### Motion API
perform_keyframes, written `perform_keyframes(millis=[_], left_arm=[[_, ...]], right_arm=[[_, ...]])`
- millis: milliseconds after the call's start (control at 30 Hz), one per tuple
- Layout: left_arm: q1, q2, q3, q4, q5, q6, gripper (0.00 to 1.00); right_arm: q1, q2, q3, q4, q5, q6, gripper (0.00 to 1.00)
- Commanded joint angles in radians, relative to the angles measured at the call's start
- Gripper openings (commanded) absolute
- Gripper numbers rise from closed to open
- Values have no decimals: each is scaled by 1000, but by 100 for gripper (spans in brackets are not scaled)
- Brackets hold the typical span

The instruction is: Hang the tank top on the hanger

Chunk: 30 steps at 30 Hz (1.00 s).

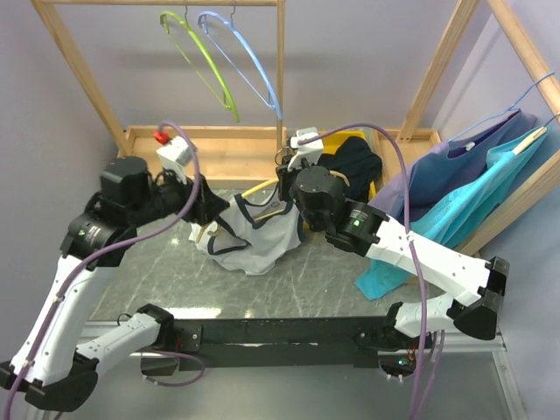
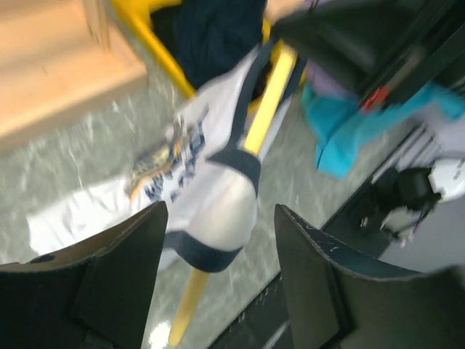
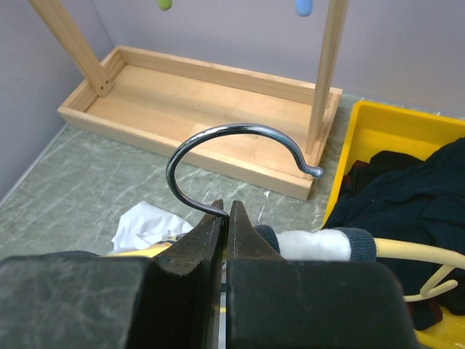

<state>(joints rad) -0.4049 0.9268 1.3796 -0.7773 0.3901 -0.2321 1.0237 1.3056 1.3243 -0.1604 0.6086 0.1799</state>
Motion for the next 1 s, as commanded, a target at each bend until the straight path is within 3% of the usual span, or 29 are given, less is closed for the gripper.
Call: perform_keyframes(millis=[0,233,300,400,433,500,533,700,767,800,867,900,967], left_arm=[[-77,-3,-68,-62,-75,45,66],[-189,6,-143,-20,-184,7,65],[-202,4,-166,-10,-210,2,60],[-215,-17,-208,44,-227,-13,45],[-216,-25,-230,80,-223,-19,29],[-218,-51,-263,125,-223,-32,14],[-219,-57,-292,140,-224,-44,1],[-221,-150,-408,277,-234,-79,1],[-221,-186,-459,317,-234,-107,1],[-221,-222,-476,350,-240,-119,1],[-221,-256,-513,368,-260,-145,1],[-221,-288,-524,377,-266,-150,1],[-221,-318,-554,380,-278,-165,1]], right_arm=[[-7,3,65,25,-15,-30,0],[-5,35,76,15,-27,-23,0],[-5,37,76,15,-35,-28,0],[-5,32,72,22,-56,-34,0],[-5,29,70,25,-64,-34,0],[-7,26,65,28,-82,-28,0],[-4,24,65,28,-87,-26,0],[-5,23,53,33,-93,-25,2],[-5,23,49,32,-96,-26,14],[-5,20,46,33,-98,-25,31],[-4,14,32,38,-116,-22,44],[-4,8,26,45,-122,-22,55],[-5,1,18,42,-147,-22,65]])
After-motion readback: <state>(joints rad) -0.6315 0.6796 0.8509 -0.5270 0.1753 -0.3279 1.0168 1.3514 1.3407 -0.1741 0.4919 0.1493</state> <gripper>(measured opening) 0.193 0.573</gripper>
